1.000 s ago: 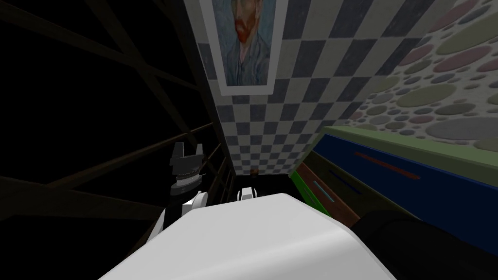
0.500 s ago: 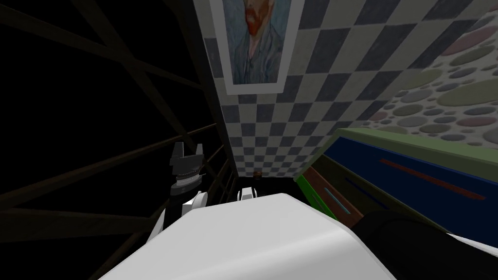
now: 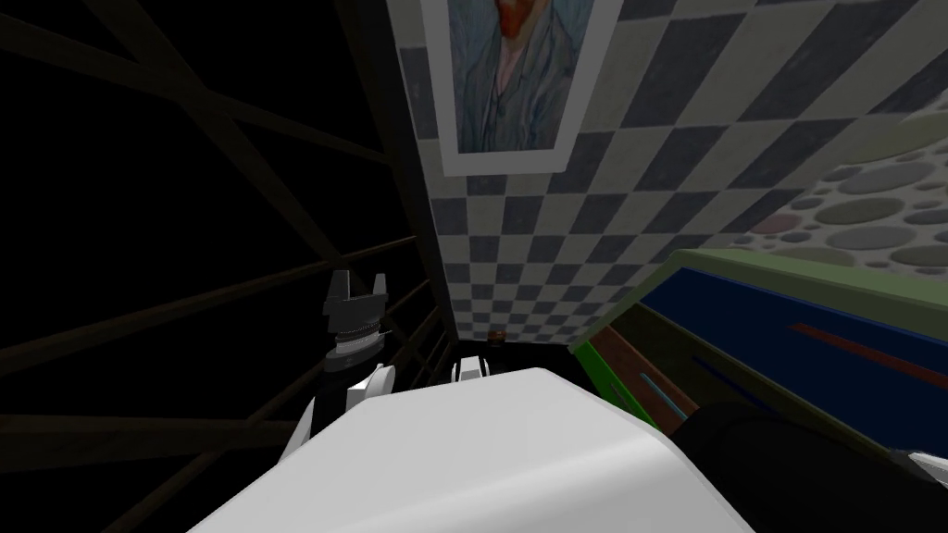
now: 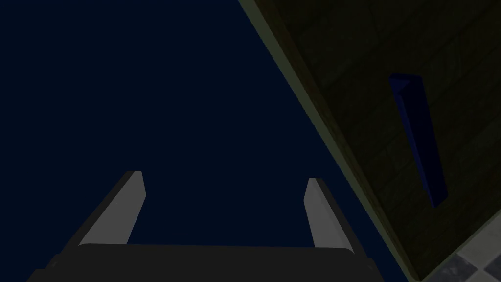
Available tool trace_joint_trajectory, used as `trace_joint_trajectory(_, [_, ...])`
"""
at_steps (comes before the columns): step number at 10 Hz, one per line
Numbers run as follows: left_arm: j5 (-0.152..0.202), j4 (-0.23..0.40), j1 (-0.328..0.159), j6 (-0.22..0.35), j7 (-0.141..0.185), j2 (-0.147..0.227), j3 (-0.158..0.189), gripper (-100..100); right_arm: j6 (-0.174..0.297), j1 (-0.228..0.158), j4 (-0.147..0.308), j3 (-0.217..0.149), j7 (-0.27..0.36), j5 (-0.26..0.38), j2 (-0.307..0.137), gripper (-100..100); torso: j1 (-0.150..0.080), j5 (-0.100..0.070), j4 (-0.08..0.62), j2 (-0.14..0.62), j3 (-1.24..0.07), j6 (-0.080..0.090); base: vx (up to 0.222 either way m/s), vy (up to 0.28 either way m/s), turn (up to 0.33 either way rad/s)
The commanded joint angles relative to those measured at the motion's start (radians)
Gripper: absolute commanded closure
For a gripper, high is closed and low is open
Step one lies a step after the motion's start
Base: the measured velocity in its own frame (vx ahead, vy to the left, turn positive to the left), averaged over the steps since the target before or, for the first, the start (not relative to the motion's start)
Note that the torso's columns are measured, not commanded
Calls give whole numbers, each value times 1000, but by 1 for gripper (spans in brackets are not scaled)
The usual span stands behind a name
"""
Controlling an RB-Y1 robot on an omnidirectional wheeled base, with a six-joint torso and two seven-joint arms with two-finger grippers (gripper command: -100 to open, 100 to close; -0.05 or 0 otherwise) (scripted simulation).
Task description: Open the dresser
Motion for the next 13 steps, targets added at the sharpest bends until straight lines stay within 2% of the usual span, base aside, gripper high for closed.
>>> trace_joint_trajectory(1, [0, 0, 0, 0, 0, 0, 0, 0, 0, -37, 55, 14, 5, 15, 3, -100, 1, 0, 0, 0, 0, 0, 32, 19, 4])
trace_joint_trajectory(5, [0, 0, 0, 0, 0, 0, 0, 0, 54, -20, 131, 18, -4, 26, -62, -100, 4, 1, -1, -4, -2, 0, 83, 59, 61])
trace_joint_trajectory(6, [0, 0, 0, 0, 0, 0, 0, 0, 38, -17, 128, 15, -6, 28, -55, -100, 4, 1, -1, -3, -2, 0, 51, 40, 6])
trace_joint_trajectory(8, [0, 0, 0, 0, 0, 0, 0, 0, 41, -13, 127, 13, -11, 29, -58, -100, -7, -2, 1, 4, 3, 1, -6, -85, -6])
trace_joint_trajectory(9, [0, 0, 0, 0, 0, 0, 0, 0, 41, -13, 127, 13, -11, 29, -59, 100, -2, -2, 1, 3, 2, 0, 1, -12, -12])
trace_joint_trajectory(11, [0, 0, 0, 0, 0, 0, 0, 0, 40, -1, 123, 11, -14, 23, -73, 100, 7, -2, -1, -5, -1, -5, 21, 138, -38])
trace_joint_trajectory(13, [0, 0, 0, 0, 0, 0, 0, 0, 38, 6, 119, 9, -17, 18, -83, 100, 6, 2, -2, -6, -4, -1, 55, 192, -3])
